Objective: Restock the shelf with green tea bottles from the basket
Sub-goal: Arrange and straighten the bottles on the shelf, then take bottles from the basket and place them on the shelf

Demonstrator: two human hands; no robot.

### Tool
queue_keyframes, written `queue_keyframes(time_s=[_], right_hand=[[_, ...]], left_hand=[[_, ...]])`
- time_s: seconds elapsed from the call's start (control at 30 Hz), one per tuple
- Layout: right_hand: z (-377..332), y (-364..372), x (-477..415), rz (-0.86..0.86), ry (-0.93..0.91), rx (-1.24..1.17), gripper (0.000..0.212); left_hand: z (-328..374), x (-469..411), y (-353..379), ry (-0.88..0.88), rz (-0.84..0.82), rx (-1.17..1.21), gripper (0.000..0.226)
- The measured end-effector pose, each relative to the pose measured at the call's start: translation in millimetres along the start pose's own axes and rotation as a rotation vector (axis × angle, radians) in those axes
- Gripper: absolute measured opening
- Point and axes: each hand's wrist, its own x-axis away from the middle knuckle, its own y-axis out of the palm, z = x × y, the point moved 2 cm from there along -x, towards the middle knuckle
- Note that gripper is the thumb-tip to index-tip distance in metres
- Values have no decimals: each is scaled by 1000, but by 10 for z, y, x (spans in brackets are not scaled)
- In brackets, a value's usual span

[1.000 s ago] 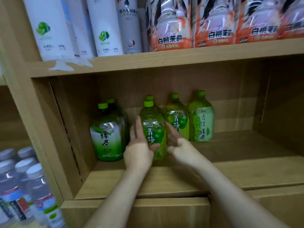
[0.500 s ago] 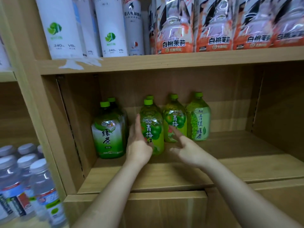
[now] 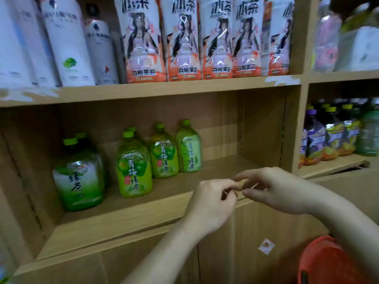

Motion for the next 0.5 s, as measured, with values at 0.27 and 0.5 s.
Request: queue_keyframes(time_s=[0.27, 0.5], right_hand=[[880, -120, 1124, -135, 368, 23, 24], [1728, -131, 1995, -78, 689, 62, 25]], left_hand=[[301, -1, 1099, 77, -299, 63, 26], [517, -16, 1877, 115, -415, 125, 23]])
